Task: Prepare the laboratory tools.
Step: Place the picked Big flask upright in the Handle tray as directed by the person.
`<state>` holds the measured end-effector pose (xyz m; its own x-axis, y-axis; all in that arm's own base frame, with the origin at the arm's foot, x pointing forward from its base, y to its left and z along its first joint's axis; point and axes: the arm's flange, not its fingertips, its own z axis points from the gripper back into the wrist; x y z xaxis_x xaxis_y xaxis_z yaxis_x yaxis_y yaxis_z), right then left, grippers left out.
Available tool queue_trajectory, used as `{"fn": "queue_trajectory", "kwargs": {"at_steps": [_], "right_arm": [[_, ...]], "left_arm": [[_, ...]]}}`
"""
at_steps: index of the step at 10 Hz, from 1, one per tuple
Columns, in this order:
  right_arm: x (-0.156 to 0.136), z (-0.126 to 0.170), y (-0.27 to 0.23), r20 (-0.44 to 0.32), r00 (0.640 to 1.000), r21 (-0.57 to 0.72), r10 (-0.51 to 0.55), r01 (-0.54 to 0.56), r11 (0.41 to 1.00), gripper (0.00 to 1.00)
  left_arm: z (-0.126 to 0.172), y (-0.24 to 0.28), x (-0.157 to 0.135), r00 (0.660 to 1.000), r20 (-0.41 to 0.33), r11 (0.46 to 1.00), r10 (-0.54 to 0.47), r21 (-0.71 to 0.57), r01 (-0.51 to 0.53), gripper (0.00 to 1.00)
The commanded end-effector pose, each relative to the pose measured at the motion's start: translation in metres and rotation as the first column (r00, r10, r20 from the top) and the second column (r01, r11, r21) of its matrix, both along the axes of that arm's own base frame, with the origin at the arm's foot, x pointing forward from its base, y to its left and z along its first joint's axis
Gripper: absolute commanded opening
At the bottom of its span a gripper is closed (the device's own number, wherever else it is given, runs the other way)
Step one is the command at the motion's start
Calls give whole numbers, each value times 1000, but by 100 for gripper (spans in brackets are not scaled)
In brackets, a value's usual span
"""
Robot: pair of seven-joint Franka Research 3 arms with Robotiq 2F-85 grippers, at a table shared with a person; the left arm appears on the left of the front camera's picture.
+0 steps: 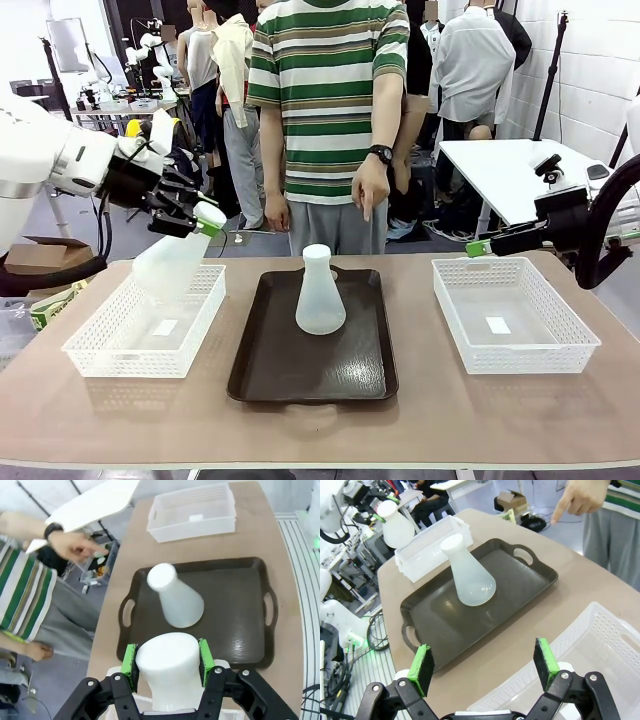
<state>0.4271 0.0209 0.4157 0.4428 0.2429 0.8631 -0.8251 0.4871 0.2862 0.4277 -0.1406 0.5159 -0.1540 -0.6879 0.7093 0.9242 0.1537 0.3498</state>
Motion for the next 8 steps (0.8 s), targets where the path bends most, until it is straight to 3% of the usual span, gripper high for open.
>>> {"fn": "queue_trajectory", "kwargs": {"at_steps": [1,2,4,6,8], "right_arm": [[-1,0,1,0,1000,0,1,-1,1000,100],[-1,0,1,0,1000,0,1,-1,1000,100],[-1,0,1,0,1000,0,1,-1,1000,100],[-1,0,1,0,1000,0,1,-1,1000,100],[-1,0,1,0,1000,0,1,-1,1000,100]], "left_arm": [[-4,15,7,999,-16,999,47,-24,-47,0],[-15,12,14,999,-23,997,-41,-71,39,0],[-21,-1,15,940,33,910,-341,-241,338,0],[-37,-11,22,880,50,817,-473,-349,459,0],[-51,-21,29,849,39,765,-528,-413,494,0]]}}
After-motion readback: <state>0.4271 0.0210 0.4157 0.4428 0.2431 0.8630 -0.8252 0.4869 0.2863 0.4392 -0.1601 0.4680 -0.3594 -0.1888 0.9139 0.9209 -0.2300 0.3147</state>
